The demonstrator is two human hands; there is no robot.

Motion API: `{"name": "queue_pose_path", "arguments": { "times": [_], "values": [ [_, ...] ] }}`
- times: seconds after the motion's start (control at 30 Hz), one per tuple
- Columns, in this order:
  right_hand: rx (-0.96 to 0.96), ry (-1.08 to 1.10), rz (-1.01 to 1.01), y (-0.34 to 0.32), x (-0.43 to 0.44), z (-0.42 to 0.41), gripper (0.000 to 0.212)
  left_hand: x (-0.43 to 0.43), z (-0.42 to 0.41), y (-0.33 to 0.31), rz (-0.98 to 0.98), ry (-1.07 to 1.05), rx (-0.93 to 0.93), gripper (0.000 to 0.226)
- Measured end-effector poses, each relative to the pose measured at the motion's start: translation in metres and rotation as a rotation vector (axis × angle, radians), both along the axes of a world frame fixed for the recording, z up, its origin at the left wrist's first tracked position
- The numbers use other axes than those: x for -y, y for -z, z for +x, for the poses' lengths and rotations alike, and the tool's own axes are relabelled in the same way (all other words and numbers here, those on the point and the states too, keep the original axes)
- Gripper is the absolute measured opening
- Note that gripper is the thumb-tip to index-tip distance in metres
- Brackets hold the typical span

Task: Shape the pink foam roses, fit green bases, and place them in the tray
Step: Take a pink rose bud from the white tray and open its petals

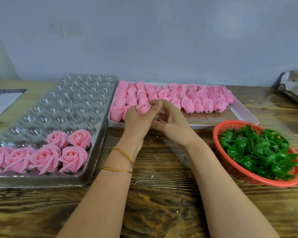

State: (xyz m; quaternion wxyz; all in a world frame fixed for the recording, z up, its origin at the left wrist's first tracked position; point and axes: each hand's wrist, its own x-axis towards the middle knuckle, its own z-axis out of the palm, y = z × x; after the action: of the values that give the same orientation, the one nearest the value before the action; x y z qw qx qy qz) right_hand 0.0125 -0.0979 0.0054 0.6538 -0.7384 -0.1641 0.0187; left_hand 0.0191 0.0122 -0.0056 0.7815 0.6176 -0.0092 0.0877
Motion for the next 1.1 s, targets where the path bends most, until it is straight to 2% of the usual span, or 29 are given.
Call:
{"name": "queue_pose_path", "arguments": {
  "times": [0.2, 0.4, 0.5, 0.73, 1.1],
  "values": [
    [-0.022, -0.03, 0.025, -0.0014, -0.001, -0.0009, 0.051, -0.0006, 0.003, 0.0023, 0.05, -0.012, -0.001, 0.017],
    [0.015, 0.015, -0.014, -0.0015, -0.0019, -0.0018, 0.058, 0.0038, 0.0033, 0.0027, 0.017, -0.006, -0.009, 0.033],
    [0.046, 0.04, -0.04, -0.001, -0.0023, -0.0007, 0.057, 0.0048, 0.0029, 0.003, -0.003, -0.005, 0.006, 0.032],
    [0.051, 0.05, -0.045, 0.0003, -0.0016, 0.0012, 0.056, 0.0016, 0.0039, 0.0036, 0.004, 0.006, 0.021, 0.012],
    [0.014, -0.03, -0.01, -0.0023, -0.0019, -0.0021, 0.05, -0.0007, 0.0022, 0.0013, 0.011, 0.016, 0.058, 0.025]
  ]
}}
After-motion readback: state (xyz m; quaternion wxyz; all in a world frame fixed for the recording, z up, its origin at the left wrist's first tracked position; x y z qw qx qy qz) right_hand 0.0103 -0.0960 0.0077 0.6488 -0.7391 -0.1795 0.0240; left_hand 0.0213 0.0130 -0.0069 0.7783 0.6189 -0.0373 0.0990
